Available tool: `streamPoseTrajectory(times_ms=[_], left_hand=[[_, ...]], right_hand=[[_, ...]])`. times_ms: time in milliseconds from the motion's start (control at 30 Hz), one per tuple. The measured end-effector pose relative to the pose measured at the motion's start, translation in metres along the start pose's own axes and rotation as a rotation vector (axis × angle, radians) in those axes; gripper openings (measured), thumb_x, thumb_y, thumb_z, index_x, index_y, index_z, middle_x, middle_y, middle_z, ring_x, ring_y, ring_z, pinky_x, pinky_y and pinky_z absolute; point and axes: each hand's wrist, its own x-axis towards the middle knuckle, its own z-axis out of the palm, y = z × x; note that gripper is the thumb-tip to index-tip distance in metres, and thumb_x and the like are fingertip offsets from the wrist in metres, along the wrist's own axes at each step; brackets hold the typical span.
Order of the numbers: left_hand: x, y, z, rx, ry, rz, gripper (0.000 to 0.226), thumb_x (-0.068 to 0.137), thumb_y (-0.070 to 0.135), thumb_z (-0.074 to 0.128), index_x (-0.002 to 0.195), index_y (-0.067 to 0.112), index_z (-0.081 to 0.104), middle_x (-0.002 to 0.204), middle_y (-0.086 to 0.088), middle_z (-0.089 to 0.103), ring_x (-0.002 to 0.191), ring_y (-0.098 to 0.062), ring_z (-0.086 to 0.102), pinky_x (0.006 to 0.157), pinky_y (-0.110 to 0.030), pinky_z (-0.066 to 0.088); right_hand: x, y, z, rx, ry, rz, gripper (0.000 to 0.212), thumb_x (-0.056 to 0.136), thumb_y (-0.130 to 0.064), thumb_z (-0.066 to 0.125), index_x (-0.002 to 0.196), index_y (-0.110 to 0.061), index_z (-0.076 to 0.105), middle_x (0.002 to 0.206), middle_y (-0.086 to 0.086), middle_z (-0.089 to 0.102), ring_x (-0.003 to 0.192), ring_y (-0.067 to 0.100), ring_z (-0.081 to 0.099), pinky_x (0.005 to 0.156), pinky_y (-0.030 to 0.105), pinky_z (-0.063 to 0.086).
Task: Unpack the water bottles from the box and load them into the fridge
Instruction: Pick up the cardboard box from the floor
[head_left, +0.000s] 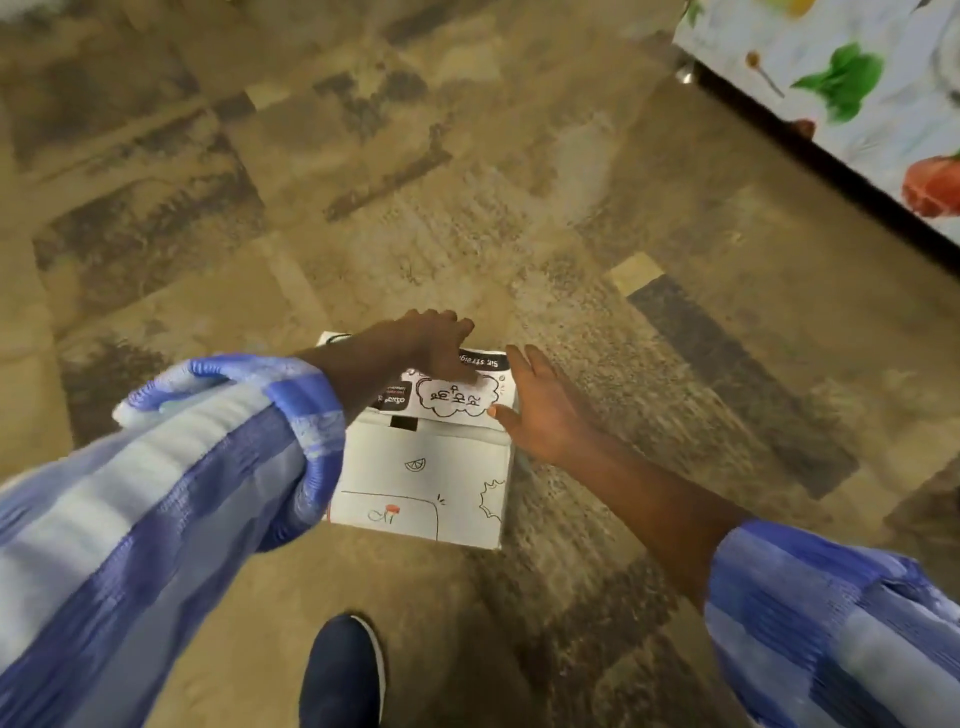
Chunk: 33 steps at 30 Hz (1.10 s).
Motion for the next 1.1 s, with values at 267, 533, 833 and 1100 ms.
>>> streamPoseTrajectory(times_ms=[267,533,833,1100], left_hand=[[0.019,0.012,0.025,0.160,-0.259,-0.012,0.161,0.049,0.056,0.091,0.148,0.025,-0.032,0.164,-0.012,0.003,0.142,-0.034,0.034,0.110,-0.044,0.037],[-0.014,-0.010,-0.027,0.025,-0.276,0.053,0.086,0.081,0.038,0.070,0.154,0.024,0.026,0.153,-0.004,0.039,0.137,-0.027,0.040,0.113,-0.052,0.031],[-0.014,-0.040,-0.026,-0.063,0.547,-0.098,0.029,0.085,0.033,0.058,0.107,0.013,0.057,0.109,-0.012,0.059,0.092,-0.030,0.056,0.071,-0.037,0.044],[-0.011,-0.046,0.022,0.067,0.830,-0.275,0.054,0.083,0.031,0.062,0.127,0.008,0.041,0.133,-0.018,0.042,0.115,-0.036,0.045,0.087,-0.044,0.045]], right_hand=[[0.014,0.030,0.012,0.016,-0.216,-0.095,0.124,0.073,-0.070,0.069,0.156,-0.028,-0.014,0.164,0.011,-0.009,0.147,0.037,0.023,0.111,0.051,0.036],[-0.027,-0.011,-0.016,-0.288,-0.221,-0.015,0.151,0.057,-0.081,0.071,0.152,-0.012,-0.024,0.161,0.022,-0.020,0.146,0.045,0.017,0.108,0.055,0.035],[-0.058,-0.061,0.006,-0.596,-0.218,-0.258,0.127,0.069,-0.083,0.058,0.154,-0.002,0.012,0.160,0.024,0.013,0.145,0.044,0.019,0.116,0.057,0.023],[-0.047,-0.057,0.081,-0.561,-0.186,-0.630,0.127,0.065,-0.082,0.063,0.158,-0.018,0.004,0.165,0.010,-0.007,0.149,0.037,-0.018,0.116,0.061,-0.013]])
